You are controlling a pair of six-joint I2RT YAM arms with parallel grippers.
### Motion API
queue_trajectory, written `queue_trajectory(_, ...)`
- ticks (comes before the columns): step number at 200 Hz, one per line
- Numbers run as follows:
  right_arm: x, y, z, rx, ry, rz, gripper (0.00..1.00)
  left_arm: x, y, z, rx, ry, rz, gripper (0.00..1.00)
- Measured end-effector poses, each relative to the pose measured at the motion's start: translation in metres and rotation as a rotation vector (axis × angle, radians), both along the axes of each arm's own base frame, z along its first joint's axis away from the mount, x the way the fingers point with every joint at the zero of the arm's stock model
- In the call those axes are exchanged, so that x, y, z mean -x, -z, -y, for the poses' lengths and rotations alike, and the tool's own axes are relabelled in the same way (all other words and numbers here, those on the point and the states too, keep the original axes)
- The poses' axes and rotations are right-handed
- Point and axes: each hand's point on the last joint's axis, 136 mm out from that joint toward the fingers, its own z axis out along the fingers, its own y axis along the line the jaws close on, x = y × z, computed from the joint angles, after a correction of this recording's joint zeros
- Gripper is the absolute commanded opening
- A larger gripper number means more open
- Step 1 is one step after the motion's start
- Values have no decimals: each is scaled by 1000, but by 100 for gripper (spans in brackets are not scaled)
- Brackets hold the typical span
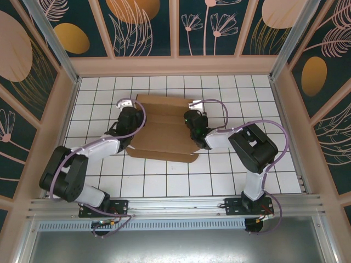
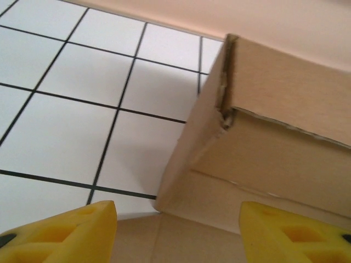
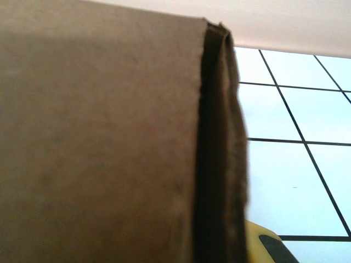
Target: Fold the paper box
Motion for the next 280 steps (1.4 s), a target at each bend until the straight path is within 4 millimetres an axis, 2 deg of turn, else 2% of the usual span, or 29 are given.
queue_trajectory(30,0,0,0,0,0,0,0,17,-21,12,46,113,64,48)
queue_trajectory(43,0,0,0,0,0,0,0,25,-32,13,66,139,104,49)
queue_trajectory(65,0,0,0,0,0,0,0,33,-54,7,83,135,169,58)
queue_trajectory(84,0,0,1,-1,0,0,0,22,-73,2,98,112,200,62)
queue_trajectory(111,0,0,1,-2,0,2,0,-14,-93,-4,136,86,211,64)
queue_trajectory(138,0,0,0,-3,-1,2,0,-38,-79,-1,143,96,163,65)
queue_trajectory(180,0,0,0,1,-8,1,0,-50,-25,2,150,97,30,60)
queue_trajectory(202,2,-1,0,9,-22,-4,0,-54,-26,3,188,87,47,56)
queue_trajectory(224,7,-1,0,13,-47,-26,14,-56,-26,5,215,88,51,54)
queue_trajectory(235,11,-2,-1,9,-70,-44,36,-56,-25,6,225,87,52,53)
queue_trajectory(250,19,-5,-2,8,-104,-70,52,-57,-26,5,231,79,54,52)
queue_trajectory(260,23,-12,-2,-1,-127,-81,56,-58,-26,4,235,73,55,51)
queue_trajectory(280,30,-38,-6,-51,-174,-66,57,-58,-25,3,238,70,53,50)
